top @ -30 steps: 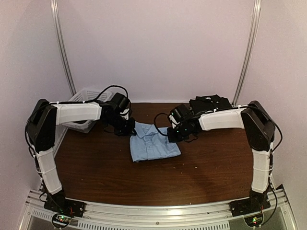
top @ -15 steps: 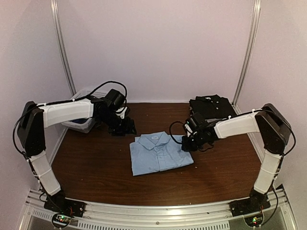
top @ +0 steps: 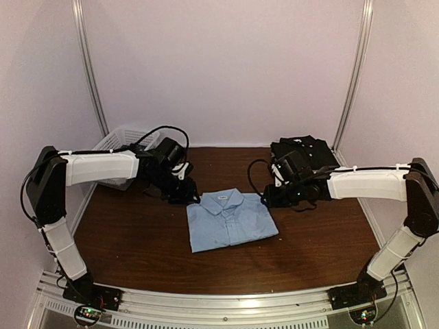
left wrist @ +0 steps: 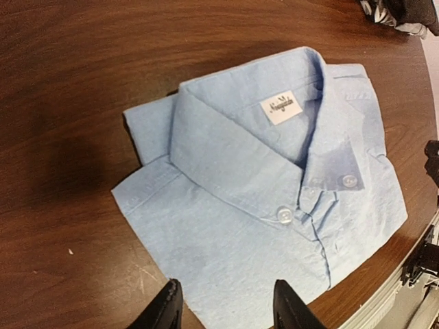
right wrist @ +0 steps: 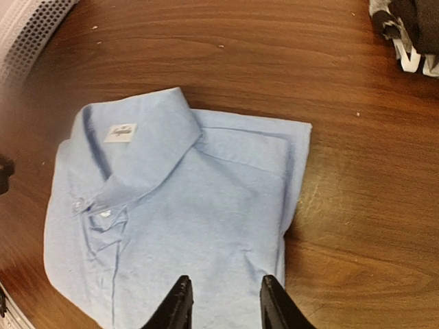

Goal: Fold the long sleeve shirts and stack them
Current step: Smooth out the square-folded shirt at the center of the board.

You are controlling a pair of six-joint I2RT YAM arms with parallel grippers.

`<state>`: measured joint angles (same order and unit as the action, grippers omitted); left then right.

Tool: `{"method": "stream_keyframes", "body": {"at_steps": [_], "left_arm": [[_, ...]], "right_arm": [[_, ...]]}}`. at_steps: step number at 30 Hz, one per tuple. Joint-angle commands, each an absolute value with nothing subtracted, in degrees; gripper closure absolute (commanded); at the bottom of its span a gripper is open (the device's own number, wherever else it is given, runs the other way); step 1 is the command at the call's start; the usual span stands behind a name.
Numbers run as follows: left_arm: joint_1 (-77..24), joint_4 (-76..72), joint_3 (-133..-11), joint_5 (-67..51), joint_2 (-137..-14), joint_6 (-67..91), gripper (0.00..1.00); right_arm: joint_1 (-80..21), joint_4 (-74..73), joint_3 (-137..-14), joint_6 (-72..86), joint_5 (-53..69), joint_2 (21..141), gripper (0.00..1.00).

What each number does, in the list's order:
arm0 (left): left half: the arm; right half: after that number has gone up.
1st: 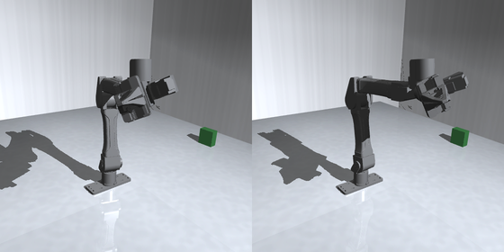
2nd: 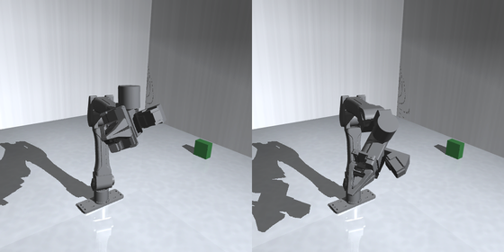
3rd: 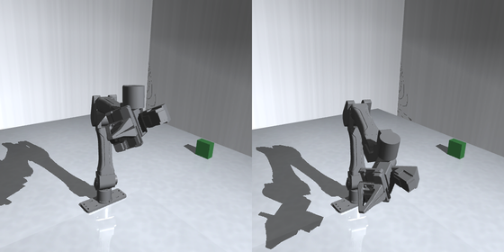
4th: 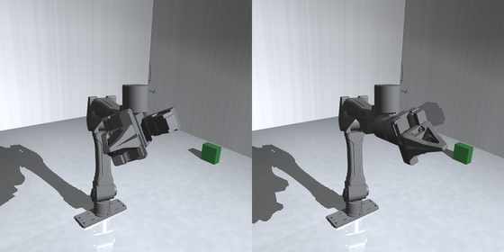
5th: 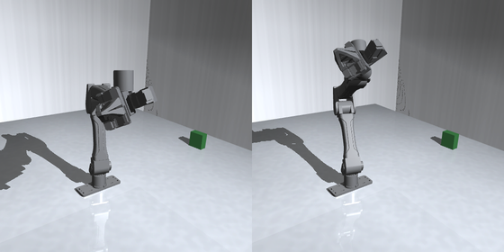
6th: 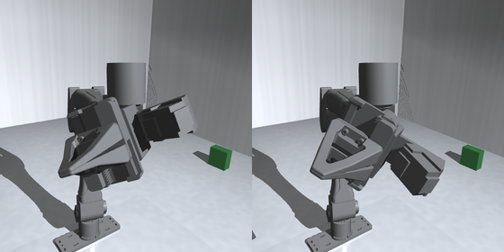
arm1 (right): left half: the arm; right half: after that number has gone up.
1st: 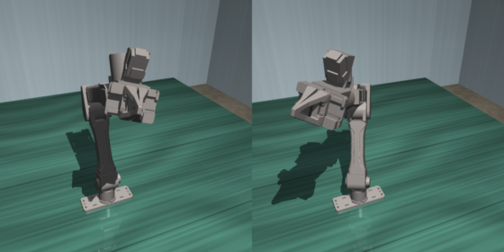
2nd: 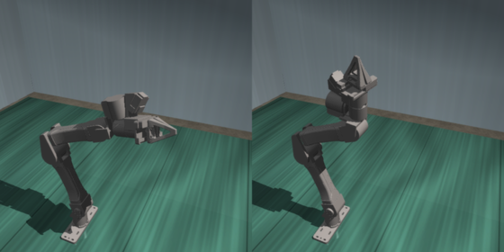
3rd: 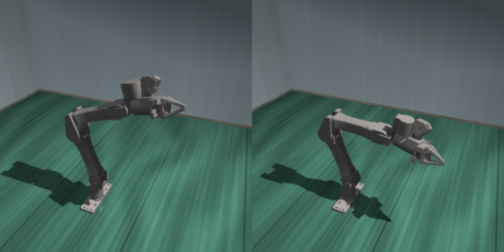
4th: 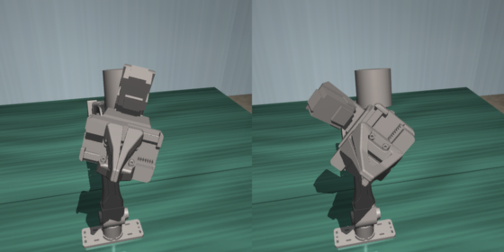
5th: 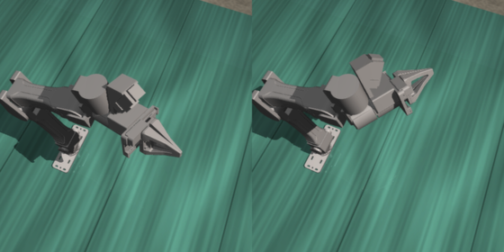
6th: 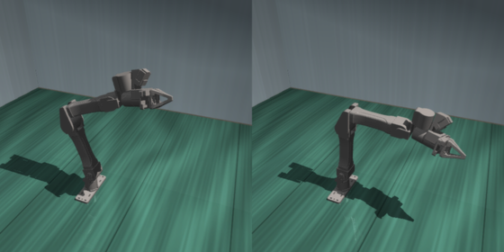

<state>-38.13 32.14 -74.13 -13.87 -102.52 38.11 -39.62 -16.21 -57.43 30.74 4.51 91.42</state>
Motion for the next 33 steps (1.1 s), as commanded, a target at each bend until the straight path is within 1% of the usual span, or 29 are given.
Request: {"method": "stream_keyframes", "body": {"at_steps": [1, 3, 7, 13, 15, 19, 21, 26, 30, 33], "left_arm": [[-39.37, 26.95, -73.63, -15.66, -102.91, 39.78, 0.55], [-39.74, 26.41, -73.82, -15.94, -103.76, 40.13, 0.56], [-40.48, 25.67, -74.41, -16.04, -105.10, 40.47, 0.58], [-40.61, 25.91, -73.14, -13.13, -104.18, 40.99, 0.58], [-40.39, 26.29, -72.68, -11.61, -103.85, 40.97, 0.57], [-39.30, 26.46, -71.52, -10.17, -102.97, 41.49, 0.57], [-38.31, 26.39, -70.20, -9.03, -101.95, 42.03, 0.55], [-35.45, 23.78, -66.45, -10.77, -100.46, 42.73, 0.52], [-34.08, 21.38, -64.93, -12.61, -100.87, 42.99, 0.50], [-33.27, 19.40, -63.73, -14.12, -101.68, 43.41, 0.49]], "right_arm": [[-45.15, -18.33, -54.96, 33.33, 2.55, 88.37, 0.71], [-46.82, -17.60, -53.26, 34.85, 2.55, 88.33, 0.75], [-47.39, -15.24, -47.28, 37.64, 1.87, 88.61, 0.80], [-48.21, -8.08, -35.30, 43.21, 4.48, 87.50, 0.84], [-48.69, -7.44, -34.37, 43.83, 4.76, 87.37, 0.84], [-48.87, -10.16, -36.55, 43.47, 3.82, 84.45, 0.83], [-48.87, -12.26, -38.33, 42.90, 3.05, 81.80, 0.81], [-46.78, -16.76, -44.71, 39.42, 0.27, 78.34, 0.67], [-42.14, -14.46, -47.74, 34.76, 1.16, 80.21, 0.59], [-37.32, -9.75, -48.79, 31.54, 5.46, 83.93, 0.57]]}}
